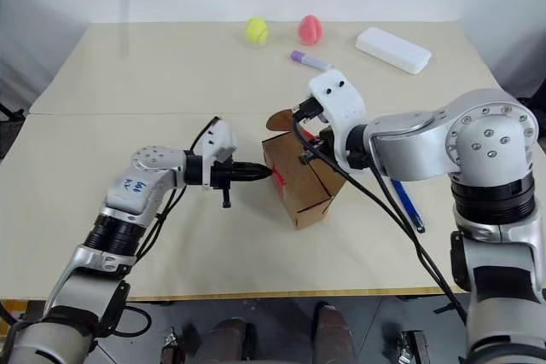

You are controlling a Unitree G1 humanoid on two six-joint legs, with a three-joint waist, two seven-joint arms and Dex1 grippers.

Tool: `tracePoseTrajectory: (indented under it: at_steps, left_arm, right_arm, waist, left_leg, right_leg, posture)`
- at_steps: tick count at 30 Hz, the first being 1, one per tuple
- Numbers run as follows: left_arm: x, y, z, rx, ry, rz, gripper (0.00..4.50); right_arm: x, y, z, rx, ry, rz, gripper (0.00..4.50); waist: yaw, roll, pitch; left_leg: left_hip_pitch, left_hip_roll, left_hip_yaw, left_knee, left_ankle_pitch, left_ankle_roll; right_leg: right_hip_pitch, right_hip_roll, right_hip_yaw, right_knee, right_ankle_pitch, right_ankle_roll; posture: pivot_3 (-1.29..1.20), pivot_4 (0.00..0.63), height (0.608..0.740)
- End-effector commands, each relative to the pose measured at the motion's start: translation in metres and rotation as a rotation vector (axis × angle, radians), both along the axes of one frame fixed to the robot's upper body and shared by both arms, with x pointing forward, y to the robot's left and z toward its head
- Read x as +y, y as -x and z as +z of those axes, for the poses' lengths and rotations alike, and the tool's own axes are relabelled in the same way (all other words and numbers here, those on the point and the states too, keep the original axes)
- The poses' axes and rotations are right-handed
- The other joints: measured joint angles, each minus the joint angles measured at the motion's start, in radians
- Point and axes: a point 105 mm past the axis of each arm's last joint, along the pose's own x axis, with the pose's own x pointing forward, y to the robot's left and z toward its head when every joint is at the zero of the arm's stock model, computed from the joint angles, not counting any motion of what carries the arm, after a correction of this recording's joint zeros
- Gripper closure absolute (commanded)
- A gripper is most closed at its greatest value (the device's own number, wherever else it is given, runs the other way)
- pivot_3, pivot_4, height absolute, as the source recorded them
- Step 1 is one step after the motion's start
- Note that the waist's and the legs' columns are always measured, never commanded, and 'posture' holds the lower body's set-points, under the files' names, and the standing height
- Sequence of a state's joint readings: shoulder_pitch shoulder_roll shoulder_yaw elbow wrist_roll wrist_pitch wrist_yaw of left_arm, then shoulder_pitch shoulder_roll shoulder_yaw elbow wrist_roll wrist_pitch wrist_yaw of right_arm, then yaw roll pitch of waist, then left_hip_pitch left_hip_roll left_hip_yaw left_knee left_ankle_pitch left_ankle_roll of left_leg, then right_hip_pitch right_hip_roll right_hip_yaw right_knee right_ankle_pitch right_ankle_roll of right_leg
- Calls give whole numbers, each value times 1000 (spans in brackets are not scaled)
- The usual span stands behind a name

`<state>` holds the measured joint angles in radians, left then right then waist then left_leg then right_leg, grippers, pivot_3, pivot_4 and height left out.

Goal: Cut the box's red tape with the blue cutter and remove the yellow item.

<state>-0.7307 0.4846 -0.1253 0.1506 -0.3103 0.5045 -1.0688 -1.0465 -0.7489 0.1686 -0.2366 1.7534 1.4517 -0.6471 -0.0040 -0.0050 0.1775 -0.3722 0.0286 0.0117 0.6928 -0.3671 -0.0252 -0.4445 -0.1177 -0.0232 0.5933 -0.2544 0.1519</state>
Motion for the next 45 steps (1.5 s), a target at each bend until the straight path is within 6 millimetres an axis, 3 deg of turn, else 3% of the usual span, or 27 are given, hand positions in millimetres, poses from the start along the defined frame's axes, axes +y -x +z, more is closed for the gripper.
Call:
tracePoseTrajectory:
  at_steps: [1, 5, 10, 18, 23, 28, 32, 45]
  left_arm:
    - [0, 17, 46, -43, 93, -93, 4500]
    - [-11, 27, 60, -49, 114, -171, 4500]
    - [-37, 11, 29, -114, -79, -198, 4500]
    - [-51, -6, 11, -235, -230, -239, 4500]
    - [-32, 7, -5, -208, -368, -355, 4500]
    - [-10, 14, -14, -173, -425, -343, 4500]
    - [2, 24, -17, -138, -439, -339, 4500]
    - [7, 20, -34, -116, -412, -213, 4500]
  right_arm:
    - [8, 10, -6, 32, 4, 2, 4484]
    - [10, 9, -9, 50, -14, -36, 4484]
    - [16, 6, -7, 47, -37, -60, 4484]
    - [18, 3, -2, 25, -43, -74, 4484]
    - [9, -1, 13, -9, -89, -112, 4484]
    - [-22, -12, 24, -15, -66, -211, 4484]
    - [-28, -20, 36, -13, -97, -251, 4484]
    - [-49, -26, -40, 224, -85, -393, 4484]
  waist:
    - [0, 0, 0]
    - [4, 0, 0]
    - [4, 0, 0]
    - [4, 0, 0]
    - [1, -1, -1]
    - [4, -1, -1]
    - [4, -1, 0]
    - [29, -1, 0]
  left_leg:
    - [0, 0, 0, 0, 0, 0]
    - [0, 0, 0, 0, 0, 0]
    - [0, 0, 1, 1, 0, 1]
    - [1, 1, 2, 1, 0, 1]
    - [1, 1, 4, 3, -1, 2]
    - [1, 2, 3, 2, -2, 3]
    - [1, 2, 4, 3, -2, 4]
    - [-2, 1, 5, 6, -2, 4]
  right_leg:
    - [0, 0, 0, 0, 0, 0]
    - [1, 0, 0, -1, 0, 0]
    - [1, 0, 0, -1, 0, 0]
    - [0, 1, 0, 0, 0, 0]
    - [1, 1, 1, -1, 1, -1]
    - [1, 1, 0, 0, 1, -1]
    - [1, 1, 1, -1, 1, -1]
    - [0, 0, 0, -2, 2, -3]
  posture:
    - [0, 150, 740]
    - [0, 150, 740]
    - [0, 150, 740]
    - [0, 150, 740]
    - [0, 150, 740]
    - [0, 150, 740]
    - [0, 150, 740]
    - [0, 150, 740]
